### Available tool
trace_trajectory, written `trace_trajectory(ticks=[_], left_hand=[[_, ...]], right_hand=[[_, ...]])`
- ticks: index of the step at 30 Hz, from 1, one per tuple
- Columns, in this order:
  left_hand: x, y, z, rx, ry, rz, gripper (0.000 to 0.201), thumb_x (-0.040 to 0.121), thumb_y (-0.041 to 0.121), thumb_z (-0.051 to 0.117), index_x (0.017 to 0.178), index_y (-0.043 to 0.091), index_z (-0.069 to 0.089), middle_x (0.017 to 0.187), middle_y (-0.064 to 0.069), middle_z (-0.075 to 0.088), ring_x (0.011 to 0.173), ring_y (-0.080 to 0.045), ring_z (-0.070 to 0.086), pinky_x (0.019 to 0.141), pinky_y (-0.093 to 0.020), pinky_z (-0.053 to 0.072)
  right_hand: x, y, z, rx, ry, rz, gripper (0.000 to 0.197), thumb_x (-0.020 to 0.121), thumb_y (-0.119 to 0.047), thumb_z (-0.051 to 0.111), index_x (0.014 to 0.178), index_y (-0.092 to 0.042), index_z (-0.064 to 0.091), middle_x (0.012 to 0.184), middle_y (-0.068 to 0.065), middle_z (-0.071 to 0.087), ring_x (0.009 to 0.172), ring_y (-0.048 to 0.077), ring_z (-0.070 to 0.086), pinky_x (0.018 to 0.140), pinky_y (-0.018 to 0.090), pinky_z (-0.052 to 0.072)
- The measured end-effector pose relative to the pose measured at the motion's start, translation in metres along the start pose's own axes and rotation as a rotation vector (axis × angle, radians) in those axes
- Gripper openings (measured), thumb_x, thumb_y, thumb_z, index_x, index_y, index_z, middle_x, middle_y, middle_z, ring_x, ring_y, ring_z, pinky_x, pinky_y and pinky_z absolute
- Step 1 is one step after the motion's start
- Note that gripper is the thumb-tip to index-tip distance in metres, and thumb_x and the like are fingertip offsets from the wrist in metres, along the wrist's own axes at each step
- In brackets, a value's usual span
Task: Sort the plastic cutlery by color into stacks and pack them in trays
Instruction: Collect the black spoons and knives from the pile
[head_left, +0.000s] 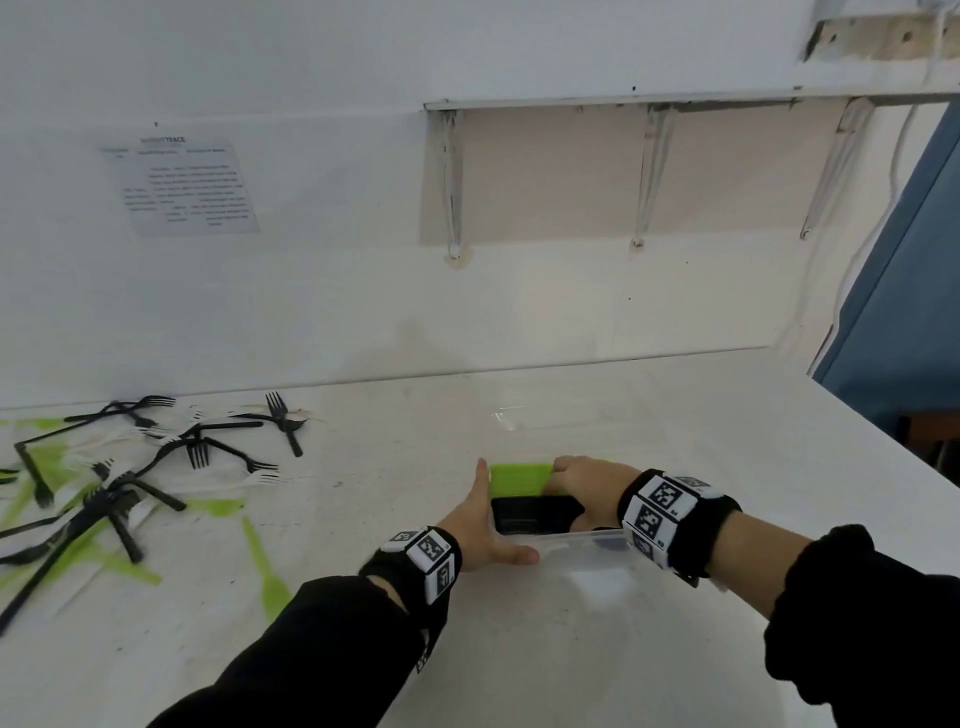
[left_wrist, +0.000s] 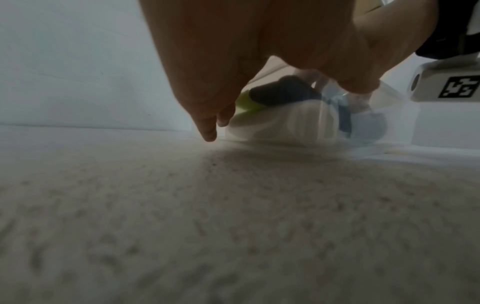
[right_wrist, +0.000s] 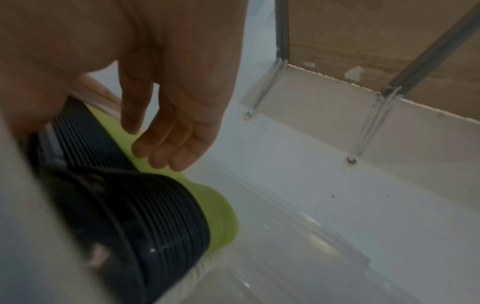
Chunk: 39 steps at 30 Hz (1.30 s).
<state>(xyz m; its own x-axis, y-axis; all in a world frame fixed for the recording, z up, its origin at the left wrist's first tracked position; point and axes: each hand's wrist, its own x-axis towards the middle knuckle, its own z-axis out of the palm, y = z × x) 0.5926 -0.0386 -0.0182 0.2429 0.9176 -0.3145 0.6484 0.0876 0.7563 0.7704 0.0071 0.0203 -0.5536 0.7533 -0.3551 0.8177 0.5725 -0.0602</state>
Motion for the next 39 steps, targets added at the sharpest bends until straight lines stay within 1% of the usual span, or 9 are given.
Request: trace_trajectory(ticks=[7, 13, 18, 20, 23, 28, 33, 35, 39], left_hand=[[-0.002, 0.0, 0.002, -0.03, -0.003, 0.01, 0.127, 0.076, 0.028, 0.076, 0.141, 0.011, -0.031, 0.156, 0.0, 0.014, 0.141, -0.011, 0.021, 0.094, -0.007, 0.019], [-0.005, 0.0, 0.003, -0.001, 0.018, -0.021, 0.123, 0.077, 0.034, 0.074, 0.144, 0.014, -0.027, 0.153, -0.004, 0.027, 0.138, -0.016, 0.032, 0.096, -0.012, 0.025], [-0.004, -0.001, 0.007, -0.094, 0.026, -0.036, 0.12, 0.076, 0.05, 0.07, 0.146, 0.016, -0.022, 0.155, -0.005, 0.023, 0.139, -0.019, 0.03, 0.105, -0.021, 0.026], [-0.003, 0.0, 0.01, -0.159, 0.048, -0.058, 0.102, 0.086, 0.054, 0.055, 0.148, 0.016, -0.016, 0.156, -0.008, 0.018, 0.142, -0.02, 0.025, 0.109, -0.023, 0.023], [0.0, 0.0, 0.015, -0.254, 0.123, -0.087, 0.065, 0.1, 0.04, 0.031, 0.15, 0.015, -0.002, 0.157, -0.007, 0.014, 0.144, -0.019, 0.019, 0.111, -0.021, 0.016], [0.012, -0.007, 0.021, -0.235, 0.225, -0.093, 0.051, 0.103, 0.022, 0.025, 0.15, 0.009, 0.01, 0.157, -0.008, 0.015, 0.144, -0.019, 0.018, 0.108, -0.018, 0.018], [0.023, -0.005, 0.028, -0.181, 0.281, -0.122, 0.046, 0.1, 0.015, 0.027, 0.143, 0.001, 0.029, 0.147, -0.01, 0.037, 0.135, -0.026, 0.034, 0.111, -0.028, 0.025], [0.029, -0.002, 0.035, -0.187, 0.307, -0.123, 0.033, 0.098, 0.011, 0.029, 0.126, 0.003, 0.045, 0.13, -0.01, 0.05, 0.118, -0.022, 0.047, 0.099, -0.027, 0.034], [0.035, 0.017, 0.061, -0.191, 0.321, -0.1, 0.019, 0.097, 0.008, 0.029, 0.105, 0.007, 0.046, 0.111, -0.017, 0.053, 0.096, -0.019, 0.047, 0.083, -0.026, 0.033]], right_hand=[[-0.006, 0.003, -0.007, 0.066, -0.053, 0.153, 0.08, 0.084, -0.048, 0.061, 0.148, -0.021, 0.022, 0.157, 0.003, 0.01, 0.143, 0.024, 0.019, 0.116, 0.039, 0.023], [-0.011, 0.013, -0.011, 0.195, 0.04, 0.186, 0.056, 0.095, -0.033, 0.05, 0.145, -0.017, 0.031, 0.154, 0.003, 0.025, 0.142, 0.018, 0.025, 0.114, 0.027, 0.018], [-0.032, 0.07, -0.019, 0.371, 0.346, 0.534, 0.044, 0.098, -0.02, 0.039, 0.142, -0.013, 0.036, 0.151, 0.006, 0.03, 0.139, 0.022, 0.03, 0.114, 0.031, 0.024], [-0.045, 0.092, -0.013, 0.4, 0.348, 0.739, 0.047, 0.097, -0.018, 0.039, 0.143, -0.009, 0.033, 0.149, 0.013, 0.033, 0.135, 0.029, 0.035, 0.11, 0.035, 0.031], [-0.061, 0.112, 0.003, 0.427, 0.213, 0.946, 0.045, 0.099, -0.019, 0.038, 0.138, 0.001, 0.033, 0.144, 0.02, 0.038, 0.131, 0.033, 0.04, 0.103, 0.033, 0.036], [-0.064, 0.116, 0.028, 0.505, 0.029, 0.919, 0.039, 0.1, -0.016, 0.036, 0.13, 0.007, 0.046, 0.134, 0.02, 0.05, 0.124, 0.03, 0.049, 0.102, 0.032, 0.039], [-0.064, 0.116, 0.037, 0.47, 0.147, 0.899, 0.036, 0.097, -0.01, 0.038, 0.131, -0.002, 0.049, 0.138, 0.012, 0.048, 0.128, 0.023, 0.047, 0.099, 0.025, 0.039], [-0.069, 0.122, 0.038, 0.48, 0.191, 0.903, 0.035, 0.097, -0.009, 0.039, 0.13, -0.004, 0.05, 0.138, 0.009, 0.048, 0.128, 0.021, 0.047, 0.098, 0.023, 0.04], [-0.089, 0.141, 0.041, 0.481, 0.222, 0.912, 0.034, 0.098, -0.009, 0.038, 0.128, -0.001, 0.049, 0.137, 0.011, 0.05, 0.127, 0.024, 0.048, 0.097, 0.024, 0.04]])
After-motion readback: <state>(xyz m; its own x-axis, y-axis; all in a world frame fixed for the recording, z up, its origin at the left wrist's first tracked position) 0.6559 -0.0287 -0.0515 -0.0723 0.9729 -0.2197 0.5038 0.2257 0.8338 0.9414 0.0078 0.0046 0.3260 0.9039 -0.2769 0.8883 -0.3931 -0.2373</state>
